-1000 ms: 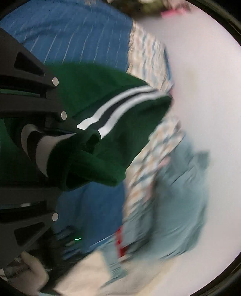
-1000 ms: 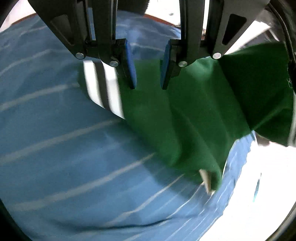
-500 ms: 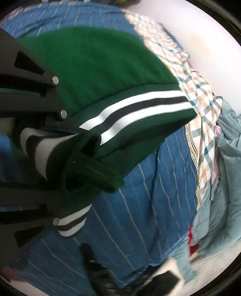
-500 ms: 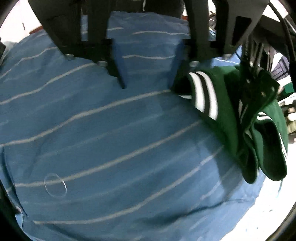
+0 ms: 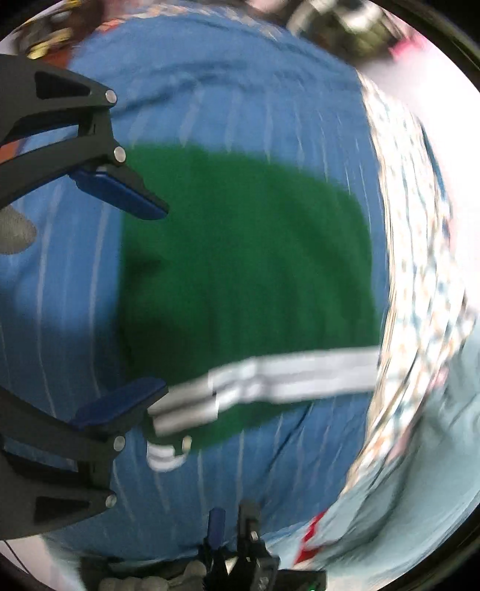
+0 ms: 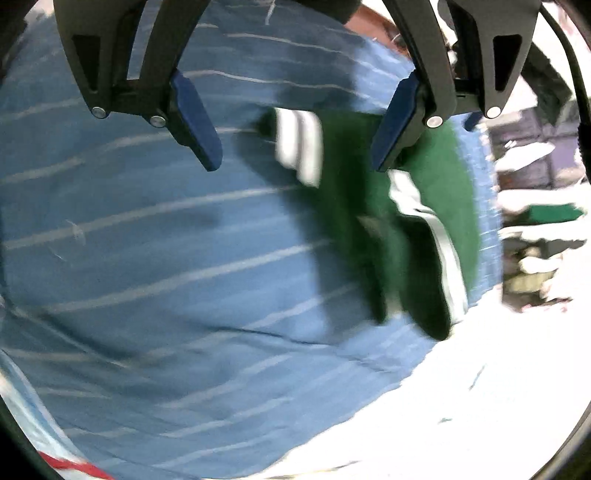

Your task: Fold large clothes

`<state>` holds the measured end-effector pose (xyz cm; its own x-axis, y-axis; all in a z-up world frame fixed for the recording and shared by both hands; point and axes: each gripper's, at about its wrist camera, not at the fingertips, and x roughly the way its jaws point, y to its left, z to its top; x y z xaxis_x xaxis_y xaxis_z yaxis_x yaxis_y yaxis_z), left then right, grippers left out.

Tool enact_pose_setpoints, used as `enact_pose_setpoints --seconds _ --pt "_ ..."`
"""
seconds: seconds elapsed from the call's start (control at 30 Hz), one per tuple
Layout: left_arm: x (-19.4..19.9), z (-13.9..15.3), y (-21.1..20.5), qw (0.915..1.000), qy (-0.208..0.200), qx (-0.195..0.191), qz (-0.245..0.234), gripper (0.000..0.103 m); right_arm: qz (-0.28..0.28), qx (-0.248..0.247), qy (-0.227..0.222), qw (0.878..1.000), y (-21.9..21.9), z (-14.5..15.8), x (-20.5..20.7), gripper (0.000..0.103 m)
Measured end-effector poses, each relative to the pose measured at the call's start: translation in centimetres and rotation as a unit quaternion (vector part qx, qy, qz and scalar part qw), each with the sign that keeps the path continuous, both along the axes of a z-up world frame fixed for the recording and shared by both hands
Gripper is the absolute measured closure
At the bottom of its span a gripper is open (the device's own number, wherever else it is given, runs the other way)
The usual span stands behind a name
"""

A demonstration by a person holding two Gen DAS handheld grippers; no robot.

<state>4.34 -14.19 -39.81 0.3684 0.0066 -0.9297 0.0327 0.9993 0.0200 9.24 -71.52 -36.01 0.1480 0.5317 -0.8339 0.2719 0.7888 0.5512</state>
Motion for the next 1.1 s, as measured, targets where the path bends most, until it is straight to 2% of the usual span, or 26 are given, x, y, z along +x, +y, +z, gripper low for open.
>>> enact_pose_setpoints --seconds 0.1,0.17,0.27,0.37,0.4,0.43,0.47,0.5,0.53,0.6,0.67,0.73,0.8,0.87,0.93,1.0,1.1 --pt "-1.7 -1.1 5.5 0.9945 -0.003 0.063 0.083 0.016 0.032 0.044 -0.004 0.999 3.4 0.5 2.0 0.019" --pt "-2.2 -4.0 9.4 0.9845 0.025 0.109 0.135 0.016 0.059 0.068 -0.005 0.996 6.0 0.5 3.4 0.019" --pt "-2.4 -9.2 14.3 0.9681 0.063 0.152 0.189 0.016 0.078 0.078 -0.037 0.993 8.9 0.8 5.0 0.019" --pt "-1.8 -13.8 17.5 0.9591 0.088 0.168 0.210 0.016 0.087 0.067 -0.061 0.992 11.7 -0.3 7.1 0.019" --pt "-1.6 -14.8 18.2 0.9583 0.099 0.158 0.217 0.015 0.094 0.071 -0.053 0.992 12.7 -1.7 8.2 0.019" --pt "-1.4 -15.8 19.0 0.9581 0.108 0.135 0.229 0.009 0.104 0.076 -0.040 0.991 13.7 -3.1 9.0 0.019" --pt "-1.3 -16.5 19.5 0.9560 0.109 0.125 0.242 0.003 0.106 0.080 -0.032 0.991 14.5 -4.2 9.5 0.025" --pt "-1.2 -16.7 19.9 0.9537 0.102 0.119 0.257 0.000 0.104 0.089 -0.031 0.990 15.2 -5.0 10.0 0.060" --pt "-1.3 -16.7 20.1 0.9538 0.093 0.106 0.265 0.000 0.103 0.083 -0.028 0.991 15.7 -5.3 10.2 0.082" --pt "-1.7 -16.8 20.4 0.9534 0.070 0.089 0.280 0.000 0.067 0.097 -0.019 0.993 15.3 -5.3 9.8 0.091" --pt "-2.2 -16.8 20.5 0.9530 0.045 0.076 0.290 0.000 0.006 0.123 -0.018 0.992 13.2 -4.0 8.4 0.101" --pt "-2.7 -16.7 20.7 0.9536 0.037 0.066 0.291 0.000 -0.046 0.130 -0.012 0.990 11.0 -2.9 7.0 0.101" --pt "-2.1 -16.5 20.9 0.9538 0.055 0.057 0.290 0.000 -0.085 0.094 -0.004 0.992 9.2 -2.3 5.3 0.101" --pt "-1.5 -16.1 21.8 0.9524 0.079 0.046 0.291 0.000 -0.075 0.055 0.022 0.995 9.3 -3.7 4.7 0.101" --pt "-1.1 -15.5 22.5 0.9502 0.095 0.040 0.294 0.000 -0.060 0.041 0.055 0.996 10.1 -5.7 5.0 0.101" --pt "-0.8 -13.9 22.9 0.9485 0.090 0.055 0.299 0.000 -0.032 0.055 0.076 0.995 11.5 -7.0 6.2 0.100" --pt "-0.9 -9.6 23.2 0.9475 0.054 0.081 0.305 0.000 0.009 0.048 0.076 0.996 12.7 -5.0 7.5 0.092"
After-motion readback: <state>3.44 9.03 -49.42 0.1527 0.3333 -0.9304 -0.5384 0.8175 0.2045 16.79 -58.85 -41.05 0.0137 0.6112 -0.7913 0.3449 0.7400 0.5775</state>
